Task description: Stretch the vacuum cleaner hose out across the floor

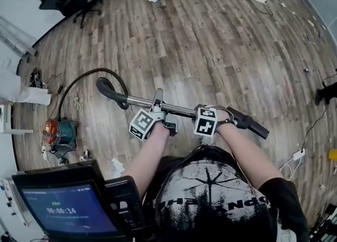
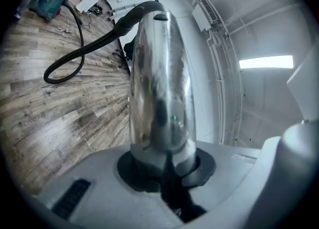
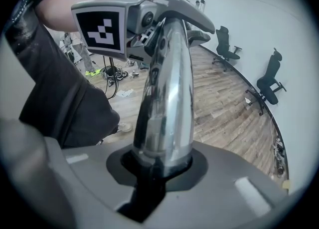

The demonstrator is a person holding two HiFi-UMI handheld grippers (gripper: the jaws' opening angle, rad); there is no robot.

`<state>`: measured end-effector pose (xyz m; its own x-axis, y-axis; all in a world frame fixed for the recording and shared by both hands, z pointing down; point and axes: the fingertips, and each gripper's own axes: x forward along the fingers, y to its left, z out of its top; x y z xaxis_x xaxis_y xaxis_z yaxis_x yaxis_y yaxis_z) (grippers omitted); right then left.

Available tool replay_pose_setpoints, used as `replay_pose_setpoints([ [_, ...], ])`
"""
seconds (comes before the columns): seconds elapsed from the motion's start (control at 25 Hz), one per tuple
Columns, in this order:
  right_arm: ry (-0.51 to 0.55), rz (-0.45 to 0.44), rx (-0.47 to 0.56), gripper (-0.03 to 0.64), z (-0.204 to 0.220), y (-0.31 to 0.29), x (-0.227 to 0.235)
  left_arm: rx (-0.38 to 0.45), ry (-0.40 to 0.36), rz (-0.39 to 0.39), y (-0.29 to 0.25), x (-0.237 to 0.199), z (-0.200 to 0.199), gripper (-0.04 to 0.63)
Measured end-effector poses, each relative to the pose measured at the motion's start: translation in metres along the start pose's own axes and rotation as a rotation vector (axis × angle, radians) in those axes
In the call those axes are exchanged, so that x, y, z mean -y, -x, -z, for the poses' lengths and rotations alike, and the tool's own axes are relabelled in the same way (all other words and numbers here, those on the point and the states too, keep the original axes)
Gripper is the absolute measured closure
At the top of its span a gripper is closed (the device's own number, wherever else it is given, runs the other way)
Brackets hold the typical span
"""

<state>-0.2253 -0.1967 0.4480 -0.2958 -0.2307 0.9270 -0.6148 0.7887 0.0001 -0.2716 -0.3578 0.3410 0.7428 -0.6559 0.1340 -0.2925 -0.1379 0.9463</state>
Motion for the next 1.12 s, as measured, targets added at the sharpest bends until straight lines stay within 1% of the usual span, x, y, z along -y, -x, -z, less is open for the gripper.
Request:
replay_pose_setpoints([
  [0.16, 0.051, -0.030, -0.015, 0.535, 0.040, 0.018, 0.037, 0.048, 0.032, -0.031, -0.036, 0.010, 0.029, 0.543],
  [0.24, 0.075, -0.033, -0.020, 0.535, 0.056, 0.023, 0.055, 0.070, 0.033, -0.048, -0.050, 0.004, 0.039, 0.543],
  [0.32, 0.100, -0.037, -0.020, 0.535, 0.066, 0.025, 0.072, 0.097, 0.036, -0.065, -0.063, -0.003, 0.042, 0.543],
  [0.36, 0.107, -0.044, -0.021, 0.535, 0.069, 0.026, 0.080, 0.104, 0.041, -0.064, -0.071, 0.002, 0.045, 0.543],
  [0.44, 0.115, -0.060, -0.026, 0.535, 0.076, 0.023, 0.095, 0.105, 0.050, -0.059, -0.089, 0.005, 0.049, 0.543],
  [0.52, 0.117, -0.067, -0.035, 0.535, 0.080, 0.016, 0.115, 0.104, 0.054, -0.060, -0.110, -0.001, 0.048, 0.543],
  [0.68, 0.112, -0.082, -0.046, 0.535, 0.067, 0.011, 0.166, 0.099, 0.066, -0.073, -0.158, -0.005, 0.023, 0.543],
  [0.76, 0.126, -0.094, -0.049, 0.535, 0.058, 0.006, 0.191, 0.112, 0.071, -0.075, -0.179, -0.008, 0.008, 0.543],
  [0.92, 0.187, -0.099, -0.057, 0.535, 0.046, 0.001, 0.253, 0.173, 0.080, -0.060, -0.225, -0.008, -0.020, 0.543],
  [1.04, 0.235, -0.112, -0.045, 0.535, 0.024, -0.009, 0.281, 0.223, 0.073, -0.065, -0.240, -0.011, -0.049, 0.541],
  [1.12, 0.267, -0.136, -0.033, 0.535, 0.009, -0.013, 0.291, 0.257, 0.069, -0.084, -0.242, -0.012, -0.066, 0.543],
])
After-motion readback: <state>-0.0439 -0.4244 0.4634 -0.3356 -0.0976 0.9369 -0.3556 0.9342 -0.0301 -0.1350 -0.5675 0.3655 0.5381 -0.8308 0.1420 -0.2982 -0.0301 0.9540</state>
